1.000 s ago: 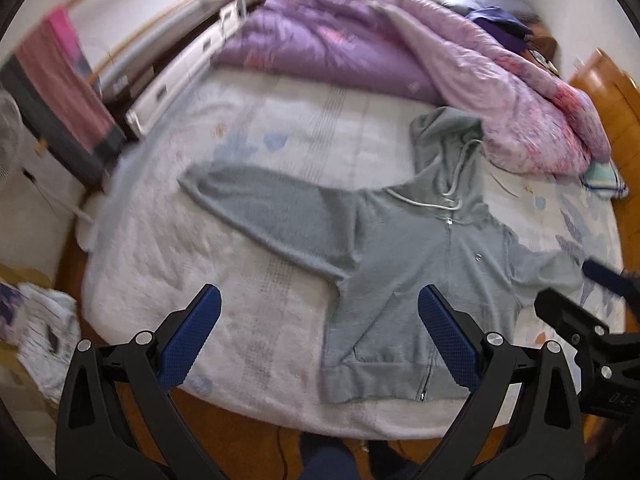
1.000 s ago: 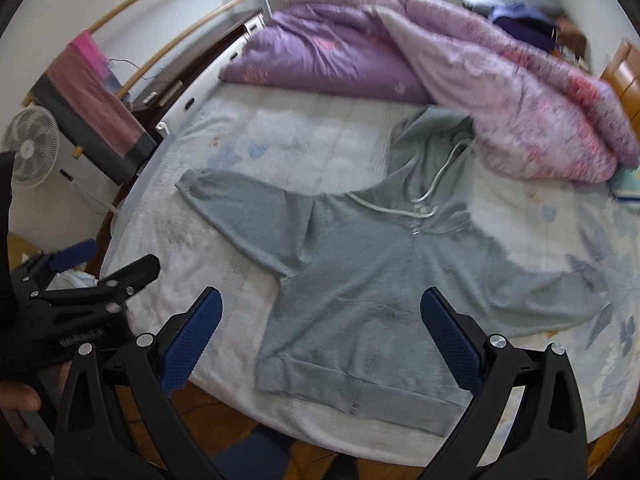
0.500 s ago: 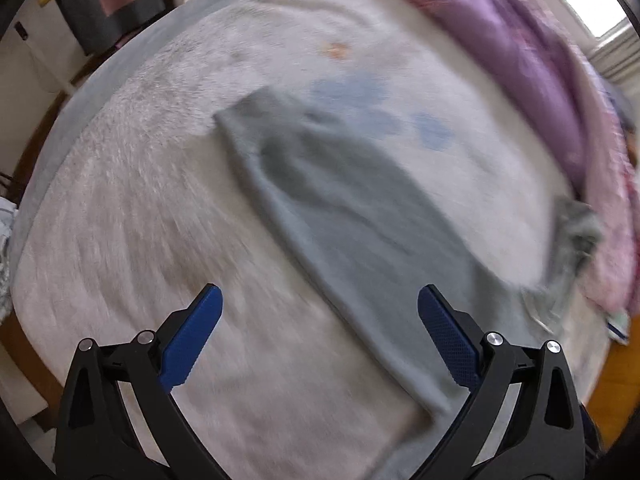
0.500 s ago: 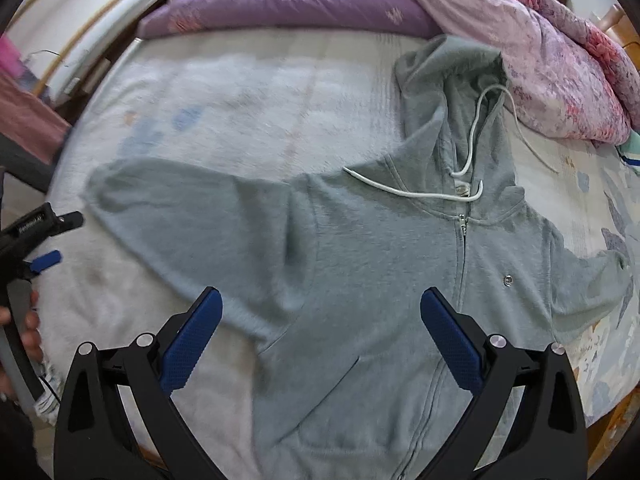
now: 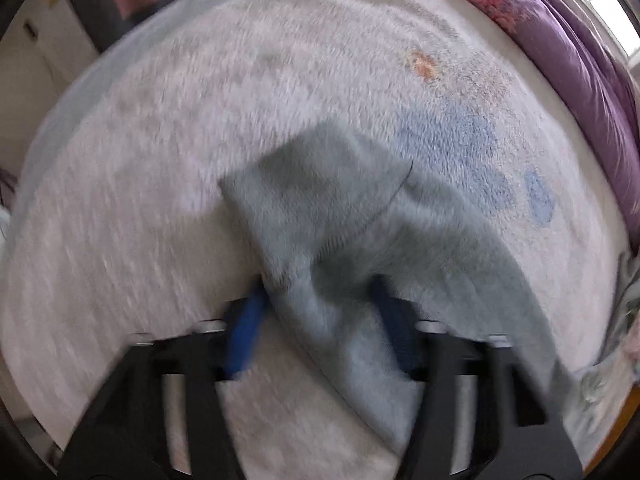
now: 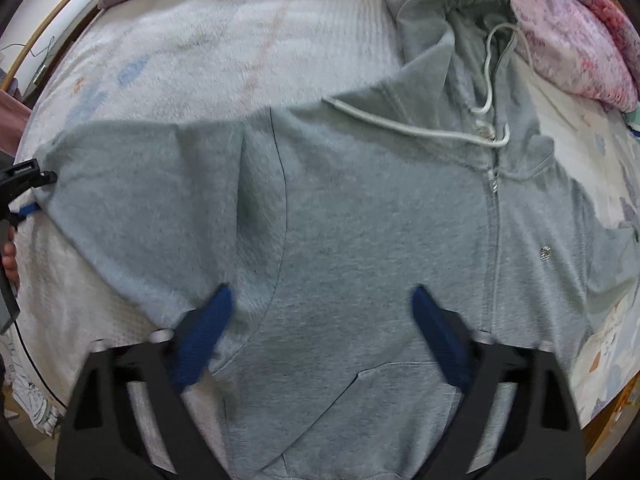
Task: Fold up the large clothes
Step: 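Grasp the hoodie sleeve cuff with the left gripper while the right tool approaches the body, then fold the sleeve cuff with the left gripper across the hoodie body and release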
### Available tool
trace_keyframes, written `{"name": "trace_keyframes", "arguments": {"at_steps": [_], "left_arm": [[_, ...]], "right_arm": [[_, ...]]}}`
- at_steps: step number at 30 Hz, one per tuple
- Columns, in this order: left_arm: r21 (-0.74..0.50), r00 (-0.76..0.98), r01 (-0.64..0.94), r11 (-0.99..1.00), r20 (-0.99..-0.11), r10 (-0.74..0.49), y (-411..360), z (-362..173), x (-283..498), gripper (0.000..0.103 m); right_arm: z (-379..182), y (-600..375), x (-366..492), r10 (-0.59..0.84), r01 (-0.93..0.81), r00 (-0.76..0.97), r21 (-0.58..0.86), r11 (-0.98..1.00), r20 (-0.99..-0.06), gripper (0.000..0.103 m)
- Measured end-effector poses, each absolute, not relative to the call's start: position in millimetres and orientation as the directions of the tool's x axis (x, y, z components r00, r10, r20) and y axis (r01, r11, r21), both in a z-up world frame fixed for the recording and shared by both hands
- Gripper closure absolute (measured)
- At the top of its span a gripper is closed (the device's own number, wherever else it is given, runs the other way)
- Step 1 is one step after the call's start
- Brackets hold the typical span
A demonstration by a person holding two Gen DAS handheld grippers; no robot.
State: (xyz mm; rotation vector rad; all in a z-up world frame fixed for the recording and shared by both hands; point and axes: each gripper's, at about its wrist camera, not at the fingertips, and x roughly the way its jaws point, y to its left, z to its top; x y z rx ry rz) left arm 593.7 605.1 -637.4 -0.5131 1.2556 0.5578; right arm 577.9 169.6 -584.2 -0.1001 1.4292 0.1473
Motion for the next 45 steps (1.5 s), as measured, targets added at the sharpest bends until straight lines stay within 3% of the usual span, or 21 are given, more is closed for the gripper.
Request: {"name": "trace_keyframes", "arguments": {"at_steps": [1,2,4,10,16,20,24,29,33,39,41,42,43,44,45], "left_arm": [[-0.06,0.218,-0.64,0.766,-0.97,0.106,604.8,-636.1,594.8,0.089],[-0.074,0.232,-0.641,0.764,-0.967,0.102,608.1,-633.4,593.2,0.09],[-0.126,0.286,-0.644,0.755,-0.954,0.085,614.0,-618.8,583.5,0.093],[-0.18,0.5,-0.577,0.797,-0.849,0.17,593.7,-504.6,535.8,0.093],[-0.165,0.628,-0.449,0.878,-0.757,0.179,494.6,-408.3,524.9,0.093],[-0.18,0.698,-0.338,0.924,-0.706,0.118,396.7,-367.7,526.8,0.093],[-0.148,0.727,-0.181,0.972,-0.686,0.031,265.8,-355.3,548.9,0.093],[-0.158,0.69,-0.008,0.987,-0.716,-0.109,104.9,-390.4,587.2,0.093],[-0.163,0.612,0.119,0.98,-0.765,-0.201,-1.5,-446.8,611.9,0.093],[-0.133,0.408,0.238,0.962,-0.886,-0.223,-107.3,-557.9,606.2,0.092],[-0.084,0.337,0.264,0.961,-0.925,-0.174,-124.9,-589.1,598.9,0.09],[-0.071,0.315,0.272,0.96,-0.936,-0.159,-128.1,-597.6,593.8,0.081],[-0.081,0.295,0.273,0.959,-0.941,-0.163,-131.0,-603.2,591.8,0.063],[-0.095,0.295,0.267,0.959,-0.939,-0.175,-130.5,-601.9,590.8,0.053],[-0.117,0.308,0.259,0.959,-0.931,-0.197,-129.2,-598.3,587.8,0.032]], "right_arm": [[-588.9,168.0,577.9,0.06,-0.157,0.119,0.041,0.987,-0.991,0.04],[-594.1,166.2,577.8,0.078,-0.152,0.102,0.062,0.986,-0.992,0.045],[-600.7,166.3,577.1,0.11,-0.157,0.076,0.097,0.983,-0.991,0.066],[-620.0,189.8,570.2,0.27,-0.26,0.024,0.255,0.931,-0.962,0.089],[-651.4,184.2,576.6,0.328,-0.235,-0.057,0.332,0.914,-0.943,0.092],[-611.3,134.5,573.5,0.412,-0.221,0.026,0.397,0.891,-0.911,0.089],[-561.0,39.1,567.3,0.396,-0.19,0.188,0.363,0.912,-0.899,0.089],[-508.6,-123.7,558.0,0.269,-0.014,0.396,0.287,0.958,-0.878,0.086],[-500.5,-254.9,552.4,0.128,0.153,0.469,0.224,0.963,-0.874,0.081],[-536.4,-414.1,539.7,-0.007,0.441,0.444,0.212,0.872,-0.896,0.06],[-555.0,-458.5,533.9,-0.038,0.533,0.419,0.212,0.819,-0.907,0.057],[-562.0,-475.7,531.2,-0.028,0.555,0.407,0.223,0.801,-0.913,0.052],[-570.5,-490.1,529.3,-0.024,0.586,0.403,0.237,0.775,-0.915,0.052],[-577.6,-501.3,528.3,-0.016,0.611,0.403,0.255,0.75,-0.915,0.051],[-582.5,-513.9,527.2,0.0,0.626,0.402,0.275,0.73,-0.916,0.051]]}}
